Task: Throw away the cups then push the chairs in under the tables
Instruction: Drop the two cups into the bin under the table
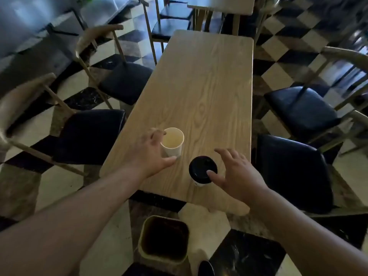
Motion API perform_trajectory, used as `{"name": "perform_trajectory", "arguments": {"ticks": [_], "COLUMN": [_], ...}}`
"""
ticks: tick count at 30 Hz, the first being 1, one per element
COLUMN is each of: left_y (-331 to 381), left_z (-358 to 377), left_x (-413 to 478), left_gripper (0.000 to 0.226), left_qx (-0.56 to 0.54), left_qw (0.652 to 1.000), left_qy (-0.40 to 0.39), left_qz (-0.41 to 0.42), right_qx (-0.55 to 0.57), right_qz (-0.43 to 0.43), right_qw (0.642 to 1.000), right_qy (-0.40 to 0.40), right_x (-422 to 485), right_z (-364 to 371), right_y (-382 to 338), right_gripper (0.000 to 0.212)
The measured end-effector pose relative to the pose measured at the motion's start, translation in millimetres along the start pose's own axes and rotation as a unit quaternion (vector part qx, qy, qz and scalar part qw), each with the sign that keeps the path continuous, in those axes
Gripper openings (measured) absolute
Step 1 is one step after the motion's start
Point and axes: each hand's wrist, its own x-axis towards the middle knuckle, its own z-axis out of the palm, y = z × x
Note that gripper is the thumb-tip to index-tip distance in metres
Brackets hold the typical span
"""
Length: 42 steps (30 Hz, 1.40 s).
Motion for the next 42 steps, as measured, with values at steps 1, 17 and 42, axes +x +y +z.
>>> {"name": "perform_trajectory", "arguments": {"ticks": [1,17,42], "left_y": [-0.2,-7.3,-53.5], "left_z": [5.9,75.6,76.6], "left_x": [6.7,61.7,-74.4], "left_gripper": [0.094,0.127,0.085], "left_qx": [-0.009,-0.075,-0.147], "left_qw": [1.000,0.993,0.986], "left_qy": [0.001,-0.031,-0.082], "left_qz": [-0.003,-0.081,-0.005], "right_qx": [0.021,-0.004,0.007], "right_qz": [0.001,-0.027,0.042], "right_qw": [1.000,0.999,0.999], "right_qy": [-0.003,-0.033,-0.020], "right_x": [0.9,17.5,-23.1], "right_z": [5.3,61.6,74.6], "right_y": [1.2,-14.2,-39.9], "right_gripper": [0.087,0.105,0.088]}}
